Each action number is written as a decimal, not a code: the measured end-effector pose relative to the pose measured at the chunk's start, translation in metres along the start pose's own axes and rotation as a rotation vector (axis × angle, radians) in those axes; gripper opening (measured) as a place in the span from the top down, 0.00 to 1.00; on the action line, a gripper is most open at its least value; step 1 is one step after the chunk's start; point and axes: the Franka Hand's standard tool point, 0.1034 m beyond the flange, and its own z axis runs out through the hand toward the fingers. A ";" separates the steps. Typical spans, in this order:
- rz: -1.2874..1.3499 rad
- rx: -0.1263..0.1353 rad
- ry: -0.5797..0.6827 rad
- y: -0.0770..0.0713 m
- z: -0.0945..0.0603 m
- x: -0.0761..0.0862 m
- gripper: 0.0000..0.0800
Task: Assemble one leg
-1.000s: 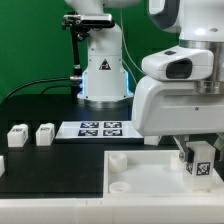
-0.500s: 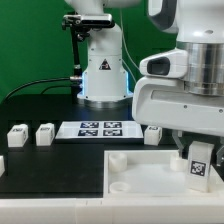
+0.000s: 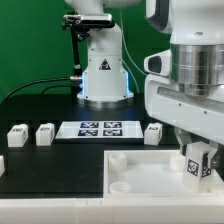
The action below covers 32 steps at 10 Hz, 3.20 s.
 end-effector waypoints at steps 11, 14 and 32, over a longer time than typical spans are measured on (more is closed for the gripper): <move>-0.783 -0.001 0.004 -0.001 0.000 0.000 0.19; -1.168 -0.004 0.003 0.001 0.000 0.007 0.19; -0.071 0.007 -0.024 0.000 0.001 0.003 0.64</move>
Offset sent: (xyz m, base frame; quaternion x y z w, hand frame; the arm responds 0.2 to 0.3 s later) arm 0.0000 0.0000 0.0000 0.0000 0.0000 -0.0899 0.9960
